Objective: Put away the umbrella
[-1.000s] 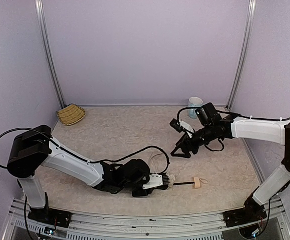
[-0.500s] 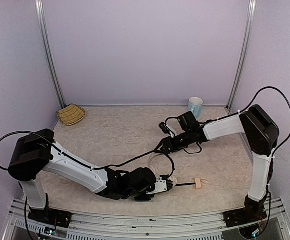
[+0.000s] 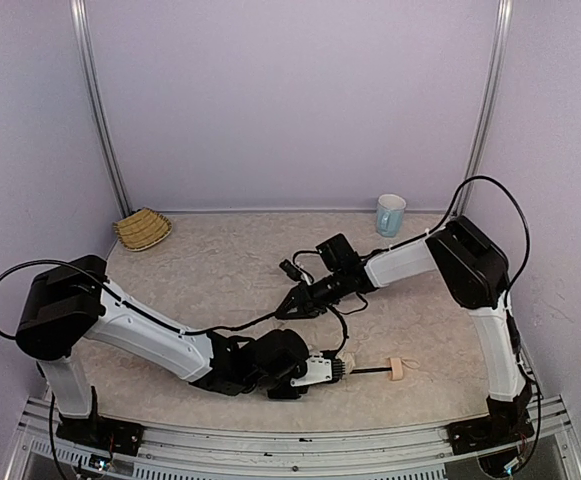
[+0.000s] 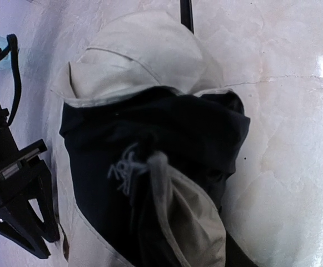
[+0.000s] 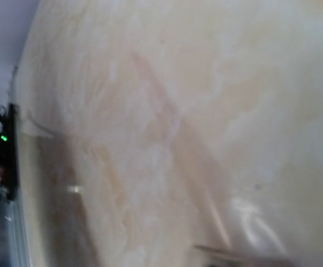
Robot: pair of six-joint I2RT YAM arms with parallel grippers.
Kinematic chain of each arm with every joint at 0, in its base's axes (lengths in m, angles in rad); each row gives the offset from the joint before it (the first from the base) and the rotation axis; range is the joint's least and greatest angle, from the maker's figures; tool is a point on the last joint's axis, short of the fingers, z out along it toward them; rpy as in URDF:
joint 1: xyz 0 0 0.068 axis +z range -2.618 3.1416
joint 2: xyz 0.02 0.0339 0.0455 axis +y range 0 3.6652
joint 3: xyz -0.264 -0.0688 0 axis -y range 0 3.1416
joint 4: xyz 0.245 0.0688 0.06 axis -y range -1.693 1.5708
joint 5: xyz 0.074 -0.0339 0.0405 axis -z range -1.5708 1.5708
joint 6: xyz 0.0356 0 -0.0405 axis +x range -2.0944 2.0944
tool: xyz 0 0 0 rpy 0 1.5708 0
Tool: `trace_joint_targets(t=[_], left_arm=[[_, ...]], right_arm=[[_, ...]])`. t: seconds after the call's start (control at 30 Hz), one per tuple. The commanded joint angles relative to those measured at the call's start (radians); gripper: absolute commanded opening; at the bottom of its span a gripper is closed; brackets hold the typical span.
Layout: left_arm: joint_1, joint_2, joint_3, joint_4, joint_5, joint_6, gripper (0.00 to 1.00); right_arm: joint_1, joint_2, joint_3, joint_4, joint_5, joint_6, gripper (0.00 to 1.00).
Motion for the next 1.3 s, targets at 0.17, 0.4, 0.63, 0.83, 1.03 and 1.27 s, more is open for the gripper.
trace_joint_targets(t=[0.17,0.4,0.63,0.83,1.03,1.27], left_arm=[[0.032,0.089,-0.080,-0.266,0.057,0.026,0.00],[0.029,0.085,-0.053,-0.333,0.060,0.022,0.00],[0.079,0.067,0.020,-0.385,0.234,0.006,0.00],[0.160,0.090,0.090,-0.503,0.489,-0.017,0.00],[0.220,0.194,0.206,-0.687,0.591,-0.030,0.00],[0.311,0.275,0.315,-0.827,0.782,-0.038,0.00]], right_arm=[[-0.034,0.018,0.016,0.219,-0.107,0.159,0.00],[-0.179,-0.118,-0.096,0.498,-0.063,0.222,0.00],[-0.226,-0.227,-0.131,0.253,0.033,-0.027,0.00],[-0.226,-0.430,-0.270,0.130,0.079,-0.230,0.12],[-0.218,-0.705,-0.418,0.001,0.138,-0.470,0.25],[0.012,-1.067,-0.663,-0.064,0.462,-0.913,0.46]])
